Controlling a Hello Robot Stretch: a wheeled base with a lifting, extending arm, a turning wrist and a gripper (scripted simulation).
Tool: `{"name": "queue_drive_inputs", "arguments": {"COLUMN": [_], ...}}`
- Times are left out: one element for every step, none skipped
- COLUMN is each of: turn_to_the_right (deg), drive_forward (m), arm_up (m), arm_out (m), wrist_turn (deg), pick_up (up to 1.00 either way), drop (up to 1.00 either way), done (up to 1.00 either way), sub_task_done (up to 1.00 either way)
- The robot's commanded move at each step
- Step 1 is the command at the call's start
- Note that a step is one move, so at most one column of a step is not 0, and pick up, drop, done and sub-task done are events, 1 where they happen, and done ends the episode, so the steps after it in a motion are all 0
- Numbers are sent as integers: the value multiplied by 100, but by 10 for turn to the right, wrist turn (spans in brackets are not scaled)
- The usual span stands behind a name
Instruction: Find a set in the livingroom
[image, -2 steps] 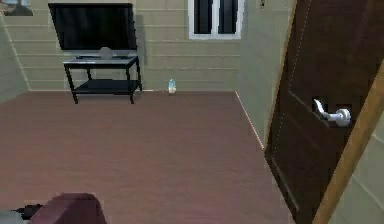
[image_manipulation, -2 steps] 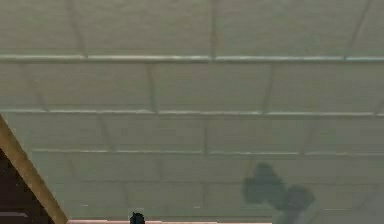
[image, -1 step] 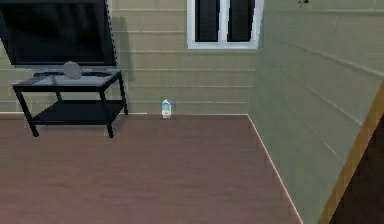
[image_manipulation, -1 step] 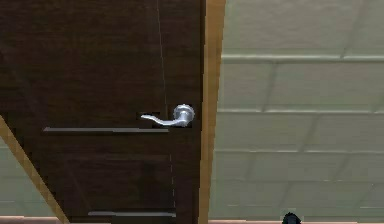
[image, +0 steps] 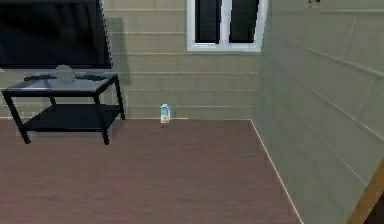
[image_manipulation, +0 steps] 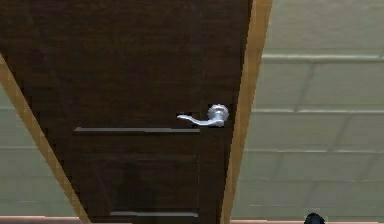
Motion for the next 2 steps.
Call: {"name": "queue_drive_inputs", "arguments": {"turn_to_the_right": [-180,-30], "drive_forward": [0,0], "arm_up": [0,0], "arm_out": [0,0], "wrist_turn": [0,0], "pick_up": [0,0], "drop": [0,0], "done": [0,0], "sub_task_done": [0,0]}}
